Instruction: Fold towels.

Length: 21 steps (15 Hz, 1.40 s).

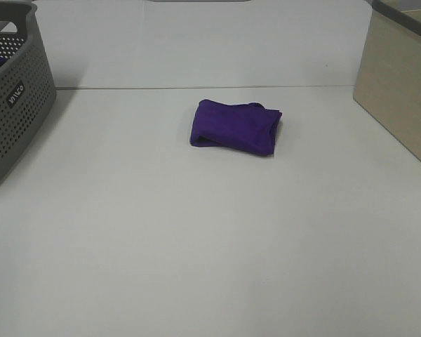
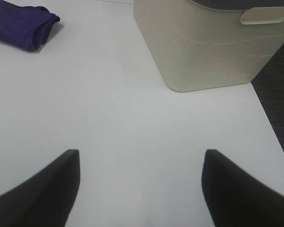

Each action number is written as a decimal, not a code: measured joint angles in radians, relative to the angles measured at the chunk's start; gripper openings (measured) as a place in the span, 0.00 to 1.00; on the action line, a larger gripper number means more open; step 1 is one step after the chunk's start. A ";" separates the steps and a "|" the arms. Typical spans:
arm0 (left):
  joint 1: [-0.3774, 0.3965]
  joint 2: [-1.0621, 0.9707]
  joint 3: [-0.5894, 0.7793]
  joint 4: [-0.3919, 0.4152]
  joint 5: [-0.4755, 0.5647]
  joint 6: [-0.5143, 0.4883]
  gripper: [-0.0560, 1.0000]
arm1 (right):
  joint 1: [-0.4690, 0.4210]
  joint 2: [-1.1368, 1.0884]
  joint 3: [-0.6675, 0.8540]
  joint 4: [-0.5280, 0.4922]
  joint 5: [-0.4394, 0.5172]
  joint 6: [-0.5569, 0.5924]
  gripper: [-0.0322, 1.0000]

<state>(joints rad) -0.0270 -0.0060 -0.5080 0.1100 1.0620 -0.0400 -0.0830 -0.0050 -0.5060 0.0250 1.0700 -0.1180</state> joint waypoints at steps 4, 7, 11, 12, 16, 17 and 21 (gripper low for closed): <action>0.000 0.000 0.000 -0.004 -0.009 0.002 0.72 | 0.000 0.000 0.003 0.000 -0.006 0.000 0.73; 0.000 0.000 0.000 -0.015 -0.009 0.003 0.72 | 0.000 0.000 0.003 0.000 -0.006 0.000 0.73; 0.000 0.000 0.000 -0.069 -0.009 0.008 0.72 | 0.000 0.000 0.003 0.000 -0.007 0.000 0.73; 0.000 0.000 0.000 -0.073 -0.010 0.011 0.72 | 0.000 0.000 0.003 0.000 -0.007 0.000 0.73; 0.000 0.000 0.000 -0.075 -0.010 0.014 0.72 | 0.000 0.000 0.003 0.000 -0.007 0.000 0.73; 0.000 0.000 0.000 -0.075 -0.010 0.014 0.72 | 0.000 0.000 0.003 0.000 -0.007 0.000 0.73; 0.000 0.000 0.000 -0.075 -0.010 0.014 0.72 | 0.000 0.000 0.003 0.000 -0.007 0.000 0.73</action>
<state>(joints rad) -0.0270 -0.0060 -0.5080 0.0350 1.0520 -0.0260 -0.0830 -0.0050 -0.5030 0.0250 1.0630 -0.1180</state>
